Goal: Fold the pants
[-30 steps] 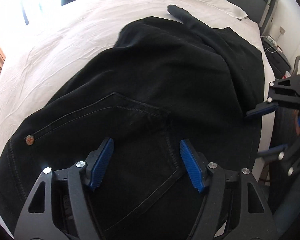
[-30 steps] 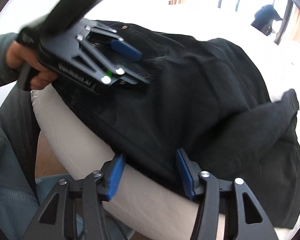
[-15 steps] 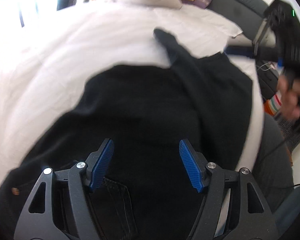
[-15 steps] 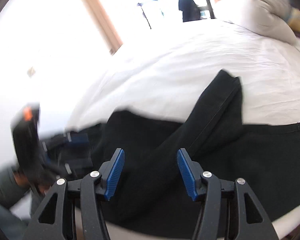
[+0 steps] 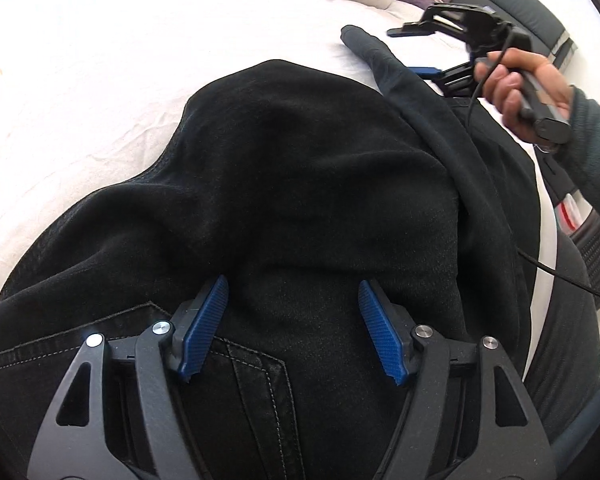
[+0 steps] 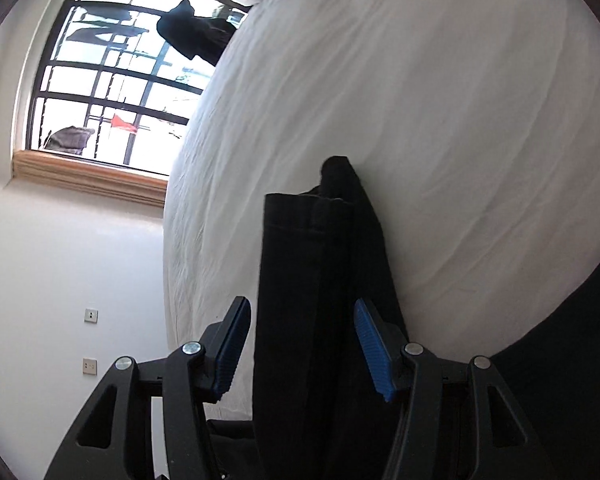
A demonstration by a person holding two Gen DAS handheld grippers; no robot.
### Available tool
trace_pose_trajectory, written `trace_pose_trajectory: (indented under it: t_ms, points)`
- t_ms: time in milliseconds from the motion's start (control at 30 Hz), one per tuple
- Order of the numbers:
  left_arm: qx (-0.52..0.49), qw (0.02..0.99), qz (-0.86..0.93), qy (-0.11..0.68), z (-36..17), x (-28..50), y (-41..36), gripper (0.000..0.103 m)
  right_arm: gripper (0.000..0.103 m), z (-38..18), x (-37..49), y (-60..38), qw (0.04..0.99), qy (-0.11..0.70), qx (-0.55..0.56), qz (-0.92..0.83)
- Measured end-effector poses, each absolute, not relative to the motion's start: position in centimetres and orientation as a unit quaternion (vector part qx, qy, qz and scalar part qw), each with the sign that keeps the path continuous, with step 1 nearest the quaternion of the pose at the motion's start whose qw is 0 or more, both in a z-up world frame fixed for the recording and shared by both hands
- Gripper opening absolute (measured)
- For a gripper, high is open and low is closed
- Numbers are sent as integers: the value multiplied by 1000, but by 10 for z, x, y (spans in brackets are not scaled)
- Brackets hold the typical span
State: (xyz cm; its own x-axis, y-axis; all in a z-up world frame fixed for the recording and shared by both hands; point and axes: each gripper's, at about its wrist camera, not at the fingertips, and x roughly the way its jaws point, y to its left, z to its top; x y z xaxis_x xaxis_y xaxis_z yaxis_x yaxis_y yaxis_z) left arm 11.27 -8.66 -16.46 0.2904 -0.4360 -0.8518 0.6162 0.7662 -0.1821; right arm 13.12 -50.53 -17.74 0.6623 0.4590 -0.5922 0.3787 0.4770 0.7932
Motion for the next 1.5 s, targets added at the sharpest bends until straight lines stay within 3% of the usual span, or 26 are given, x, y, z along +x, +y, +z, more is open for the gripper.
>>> trace_pose_trajectory:
  t_ms: [300, 367, 433, 533, 633, 1033, 1500]
  points:
    - [91, 795, -329, 501, -164, 119, -83, 67, 56, -181, 141, -513, 743, 396, 539, 25]
    - [91, 795, -329, 501, -162, 118, -82, 67, 50, -180, 141, -508, 745, 399, 534, 30]
    - [92, 795, -329, 501, -163, 118, -82, 67, 31, -179, 141, -502, 748, 403, 526, 41]
    - [93, 795, -328, 501, -162, 118, -82, 67, 11, -175, 141, -494, 758, 406, 509, 48]
    - [95, 796, -327, 500, -164, 117, -83, 67, 7, -163, 138, -497, 776, 391, 494, 43]
    - [104, 800, -320, 498, -161, 112, -89, 68, 3, -82, 35, -542, 841, 292, 454, -20]
    - [118, 809, -288, 498, -154, 103, -111, 71, 3, -119, -103, -586, 819, 247, 498, -142]
